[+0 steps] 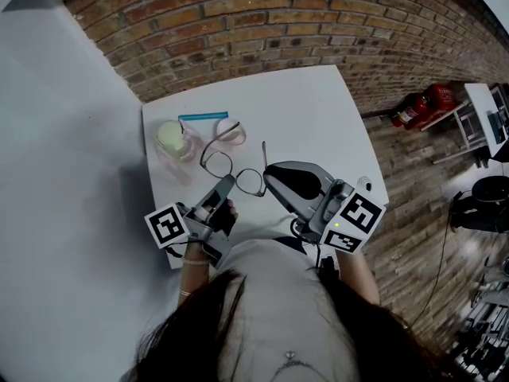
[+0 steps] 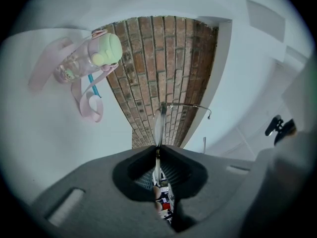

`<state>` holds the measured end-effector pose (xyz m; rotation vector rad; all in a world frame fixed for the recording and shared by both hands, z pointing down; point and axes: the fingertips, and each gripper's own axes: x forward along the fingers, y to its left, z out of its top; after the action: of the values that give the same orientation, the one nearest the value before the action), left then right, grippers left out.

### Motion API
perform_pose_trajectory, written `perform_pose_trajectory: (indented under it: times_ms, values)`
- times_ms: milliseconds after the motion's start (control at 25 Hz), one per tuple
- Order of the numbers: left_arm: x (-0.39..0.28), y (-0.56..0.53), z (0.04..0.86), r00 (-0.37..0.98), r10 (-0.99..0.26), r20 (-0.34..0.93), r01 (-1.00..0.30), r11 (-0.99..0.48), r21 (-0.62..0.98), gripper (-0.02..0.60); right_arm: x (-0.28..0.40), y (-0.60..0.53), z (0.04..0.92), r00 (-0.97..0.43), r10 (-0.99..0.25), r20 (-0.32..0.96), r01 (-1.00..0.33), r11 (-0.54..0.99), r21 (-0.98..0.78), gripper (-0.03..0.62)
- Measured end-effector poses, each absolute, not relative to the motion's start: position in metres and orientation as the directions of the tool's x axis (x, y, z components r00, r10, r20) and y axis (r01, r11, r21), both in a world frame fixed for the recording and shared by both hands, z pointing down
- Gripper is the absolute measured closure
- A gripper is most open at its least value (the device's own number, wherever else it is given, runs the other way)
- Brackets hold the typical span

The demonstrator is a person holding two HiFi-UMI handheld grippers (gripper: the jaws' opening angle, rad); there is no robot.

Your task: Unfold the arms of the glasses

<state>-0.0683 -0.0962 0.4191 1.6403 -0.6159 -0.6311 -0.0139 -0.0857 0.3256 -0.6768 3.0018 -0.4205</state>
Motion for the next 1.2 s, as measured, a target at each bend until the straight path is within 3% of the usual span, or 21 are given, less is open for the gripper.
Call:
perform_pose_trajectory:
  times_ms: [1200]
  values:
    - [-0.0761,-0.0982,0.4219,0.67,-0.737,-0.089,0.016,-0.106,0.994,0.557,-0.0042,-0.0871,0.3239,-0.898,-0.44,0.013,-0.425,0.86,-0.284,0.563]
